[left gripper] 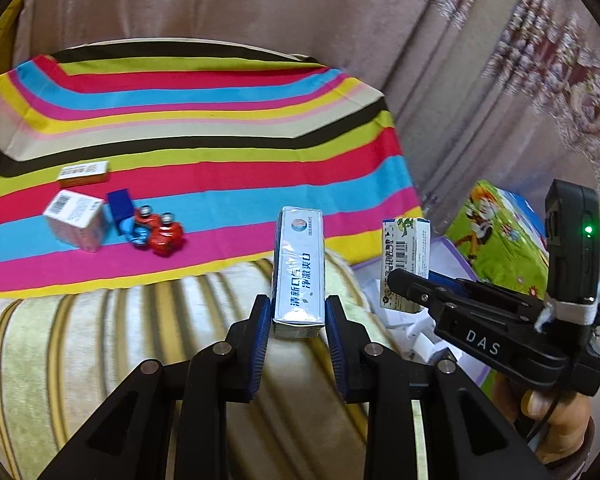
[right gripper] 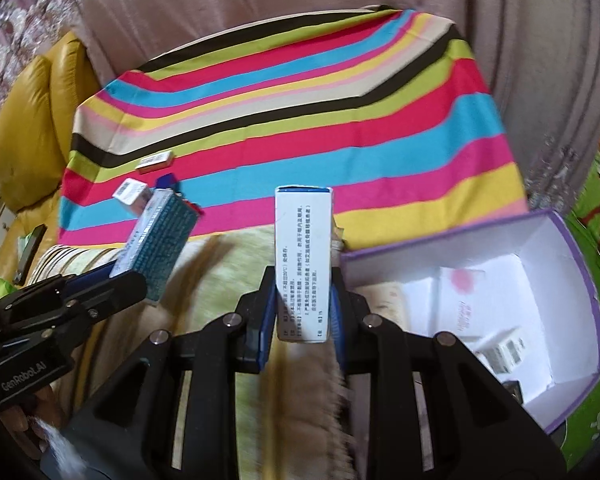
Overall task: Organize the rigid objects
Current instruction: 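Carry both boxes into the storage box and open both tools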
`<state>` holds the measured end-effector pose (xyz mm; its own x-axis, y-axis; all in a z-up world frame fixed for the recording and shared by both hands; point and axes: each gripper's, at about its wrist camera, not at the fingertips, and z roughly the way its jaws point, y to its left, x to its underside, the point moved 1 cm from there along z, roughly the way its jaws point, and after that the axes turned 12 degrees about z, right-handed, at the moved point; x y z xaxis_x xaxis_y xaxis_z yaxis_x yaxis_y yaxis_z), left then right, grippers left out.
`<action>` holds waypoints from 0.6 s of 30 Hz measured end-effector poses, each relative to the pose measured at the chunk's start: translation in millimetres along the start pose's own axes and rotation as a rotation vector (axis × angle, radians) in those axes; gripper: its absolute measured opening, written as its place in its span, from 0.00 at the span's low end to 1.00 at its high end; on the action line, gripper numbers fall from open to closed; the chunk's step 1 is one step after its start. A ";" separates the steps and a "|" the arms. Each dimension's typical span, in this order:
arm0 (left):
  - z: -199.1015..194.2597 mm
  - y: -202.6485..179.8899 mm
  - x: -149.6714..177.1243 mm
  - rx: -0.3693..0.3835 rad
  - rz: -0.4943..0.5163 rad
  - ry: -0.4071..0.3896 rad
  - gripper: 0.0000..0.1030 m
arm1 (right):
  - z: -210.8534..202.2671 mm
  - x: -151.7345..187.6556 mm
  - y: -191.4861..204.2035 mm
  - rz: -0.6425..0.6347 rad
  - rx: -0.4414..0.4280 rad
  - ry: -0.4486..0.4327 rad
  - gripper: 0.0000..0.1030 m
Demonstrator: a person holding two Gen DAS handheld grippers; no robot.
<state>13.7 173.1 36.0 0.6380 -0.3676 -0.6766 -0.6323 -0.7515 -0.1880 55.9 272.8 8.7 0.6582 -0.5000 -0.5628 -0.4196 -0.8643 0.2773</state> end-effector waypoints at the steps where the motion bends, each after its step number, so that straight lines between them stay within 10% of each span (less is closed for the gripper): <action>1: 1.1 -3.7 -0.4 0.007 0.007 0.000 0.28 | -1.9 0.6 -6.8 0.011 0.012 -0.004 0.27; 18: 22.0 -61.0 5.1 0.141 0.102 0.053 0.28 | -37.6 0.3 -97.0 0.145 0.200 -0.075 0.28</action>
<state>45.8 229.2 28.3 0.5871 -0.4695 -0.6594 -0.7482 -0.6258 -0.2205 120.3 354.4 10.9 0.5371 -0.6066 -0.5861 -0.6266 -0.7521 0.2042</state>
